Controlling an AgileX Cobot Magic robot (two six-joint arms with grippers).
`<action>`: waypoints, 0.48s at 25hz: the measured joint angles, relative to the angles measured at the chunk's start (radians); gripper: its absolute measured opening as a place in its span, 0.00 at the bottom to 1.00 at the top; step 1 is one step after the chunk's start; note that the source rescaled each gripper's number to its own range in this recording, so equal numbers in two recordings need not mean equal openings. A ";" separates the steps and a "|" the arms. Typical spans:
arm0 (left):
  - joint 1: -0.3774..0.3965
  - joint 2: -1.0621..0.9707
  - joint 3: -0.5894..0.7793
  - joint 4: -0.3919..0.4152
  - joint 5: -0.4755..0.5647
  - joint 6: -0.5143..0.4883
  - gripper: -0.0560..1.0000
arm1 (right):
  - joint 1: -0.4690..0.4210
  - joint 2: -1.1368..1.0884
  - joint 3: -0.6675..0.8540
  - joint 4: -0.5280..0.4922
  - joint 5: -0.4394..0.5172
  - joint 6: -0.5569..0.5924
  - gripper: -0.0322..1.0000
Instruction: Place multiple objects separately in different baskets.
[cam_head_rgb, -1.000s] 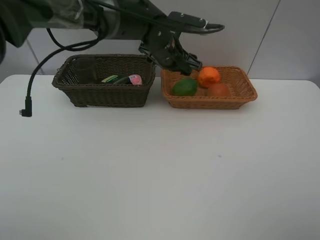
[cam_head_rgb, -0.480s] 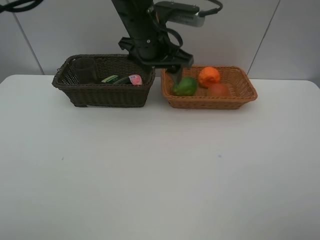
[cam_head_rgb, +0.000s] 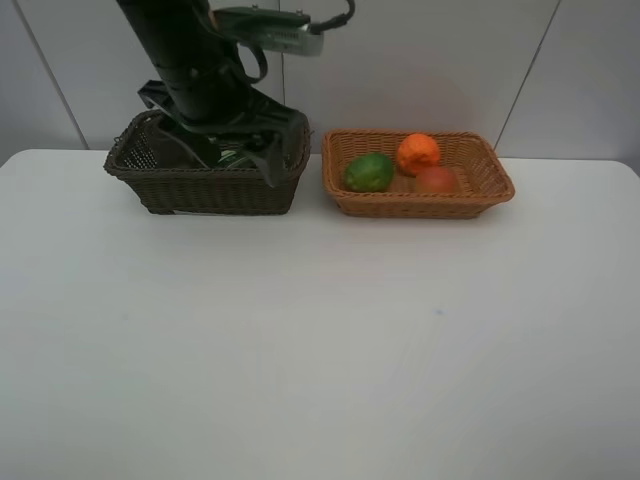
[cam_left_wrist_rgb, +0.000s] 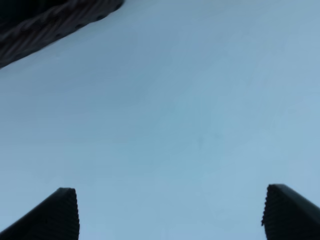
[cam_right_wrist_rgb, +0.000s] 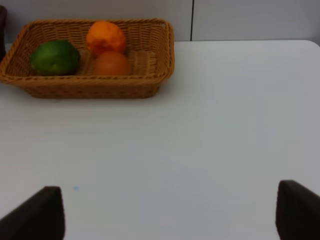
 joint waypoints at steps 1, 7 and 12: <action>0.027 -0.041 0.048 0.000 -0.006 -0.003 0.95 | 0.000 0.000 0.000 0.000 0.000 0.000 0.88; 0.141 -0.400 0.319 0.018 -0.052 -0.004 0.95 | 0.000 0.000 0.000 0.000 0.000 0.000 0.88; 0.153 -0.718 0.505 0.017 -0.099 -0.004 0.95 | 0.000 0.000 0.000 0.000 0.000 0.000 0.88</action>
